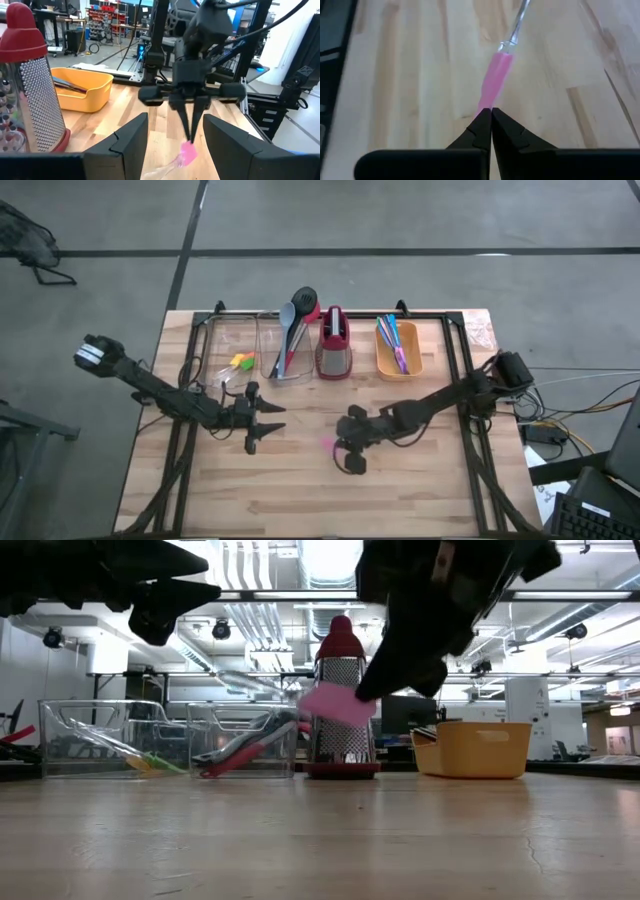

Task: Pick & Place Kitchen Items
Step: Put the pink spatula into the left transparent bin

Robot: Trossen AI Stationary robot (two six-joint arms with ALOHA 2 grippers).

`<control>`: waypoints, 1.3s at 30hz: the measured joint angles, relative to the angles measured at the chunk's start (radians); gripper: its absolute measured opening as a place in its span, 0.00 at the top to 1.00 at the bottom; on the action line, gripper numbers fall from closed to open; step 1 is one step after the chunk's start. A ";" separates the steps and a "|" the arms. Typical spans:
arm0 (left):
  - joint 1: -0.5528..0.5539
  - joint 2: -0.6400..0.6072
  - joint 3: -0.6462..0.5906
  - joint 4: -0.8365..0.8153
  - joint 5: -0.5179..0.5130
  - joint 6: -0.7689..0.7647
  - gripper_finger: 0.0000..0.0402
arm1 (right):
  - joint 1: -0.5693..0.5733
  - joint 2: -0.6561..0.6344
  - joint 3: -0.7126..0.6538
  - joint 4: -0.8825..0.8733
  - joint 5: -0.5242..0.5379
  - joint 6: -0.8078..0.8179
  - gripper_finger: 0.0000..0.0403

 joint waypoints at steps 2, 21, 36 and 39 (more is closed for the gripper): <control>0.000 0.000 0.000 0.000 0.000 -0.012 0.51 | 0.013 -0.015 0.000 0.000 0.016 -0.008 0.98; 0.000 0.006 0.000 -0.060 0.024 -0.055 0.51 | 0.054 -0.063 0.000 -0.005 0.070 -0.055 0.98; 0.065 0.089 0.000 -0.062 0.023 -0.162 0.51 | 0.063 -0.064 0.002 -0.004 0.069 -0.057 0.98; 0.077 0.102 0.000 -0.061 0.024 -0.172 0.51 | 0.064 -0.064 0.002 -0.003 0.070 -0.057 0.98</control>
